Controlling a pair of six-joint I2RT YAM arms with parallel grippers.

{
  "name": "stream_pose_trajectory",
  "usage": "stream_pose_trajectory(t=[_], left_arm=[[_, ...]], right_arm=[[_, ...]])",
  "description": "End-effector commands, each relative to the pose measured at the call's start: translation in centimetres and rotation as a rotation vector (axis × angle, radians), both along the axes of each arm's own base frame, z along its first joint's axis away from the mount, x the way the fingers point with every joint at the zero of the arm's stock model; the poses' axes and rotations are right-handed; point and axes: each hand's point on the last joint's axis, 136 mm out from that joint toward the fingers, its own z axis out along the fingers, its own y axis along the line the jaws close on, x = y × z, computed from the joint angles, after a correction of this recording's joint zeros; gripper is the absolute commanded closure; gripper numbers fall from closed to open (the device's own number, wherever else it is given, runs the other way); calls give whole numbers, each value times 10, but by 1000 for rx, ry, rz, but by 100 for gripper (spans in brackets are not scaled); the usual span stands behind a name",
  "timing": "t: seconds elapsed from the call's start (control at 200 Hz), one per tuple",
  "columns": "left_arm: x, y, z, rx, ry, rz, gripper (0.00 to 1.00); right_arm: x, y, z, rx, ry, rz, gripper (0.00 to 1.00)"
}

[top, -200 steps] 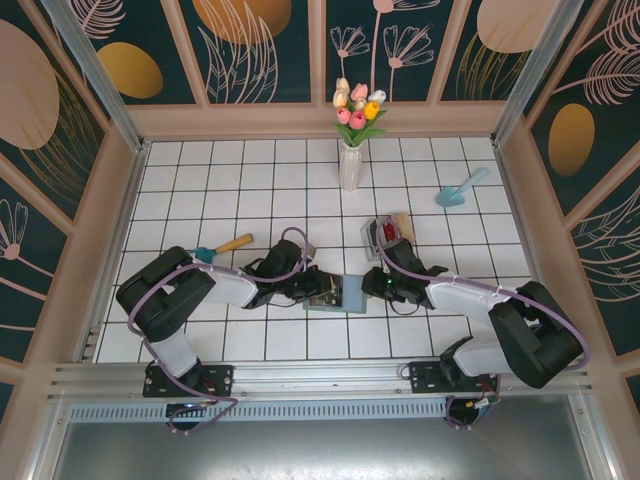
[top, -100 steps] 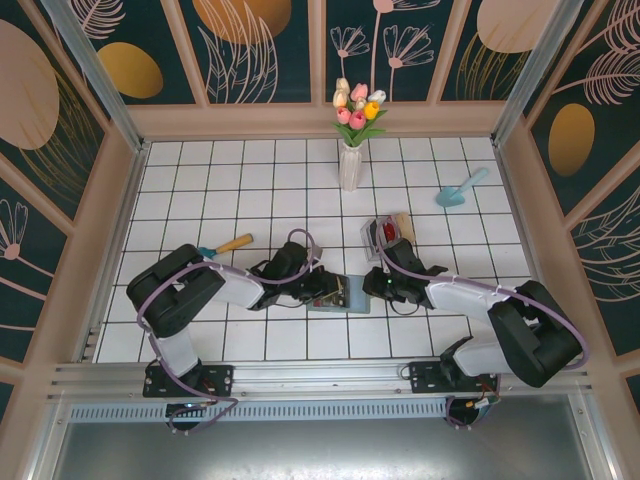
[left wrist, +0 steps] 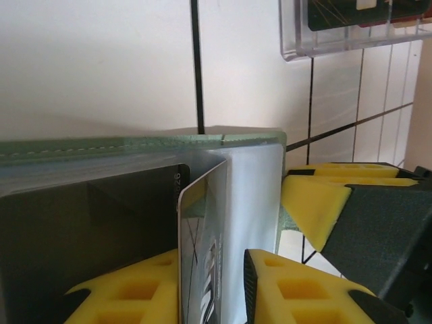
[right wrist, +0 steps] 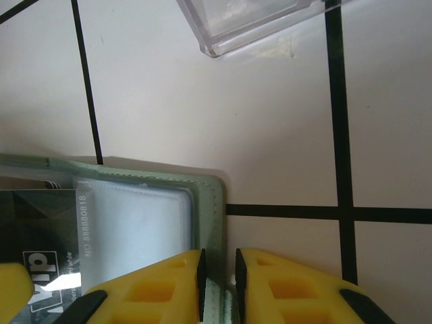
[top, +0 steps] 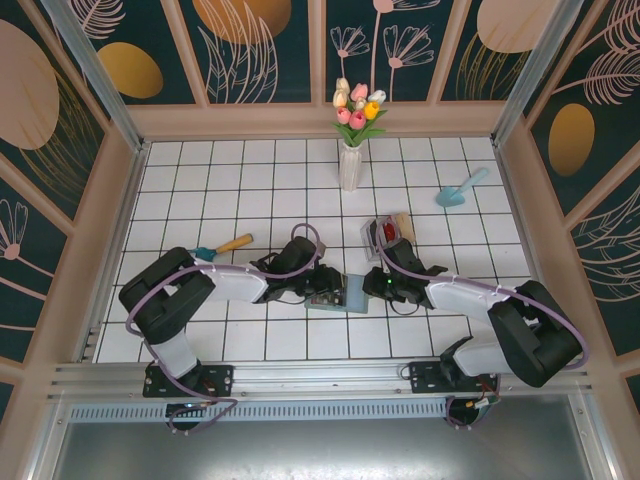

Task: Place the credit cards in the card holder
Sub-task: Insert the credit card into the card slot.

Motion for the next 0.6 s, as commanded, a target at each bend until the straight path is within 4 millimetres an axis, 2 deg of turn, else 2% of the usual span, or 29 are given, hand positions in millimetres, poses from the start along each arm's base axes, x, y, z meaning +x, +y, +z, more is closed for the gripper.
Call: stream_pose_trajectory(t=[0.0, 0.05, 0.06, 0.095, 0.26, 0.44, 0.595], left_arm=[[-4, 18, -15, 109, 5, 6, 70], [-4, 19, -16, 119, 5, 3, 69], [-2, 18, -7, 105, -9, 4, 70], [-2, 18, -4, 100, -17, 3, 71], [-3, 22, -4, 118, -23, 8, 75], [-2, 17, -2, 93, -24, 5, 92], [-1, 12, -4, 78, -17, -4, 97]], right_arm=[[-7, -4, -10, -26, 38, -5, 77], [-6, -5, -10, -28, 38, -5, 77], [-6, -5, -10, -28, 38, -5, 77], [-7, -4, -10, -29, 39, -3, 77], [-7, -3, -9, -23, 40, 4, 78], [-10, 4, -11, 9, 56, 32, 82], [-12, 3, -17, 1, 75, 29, 85]])
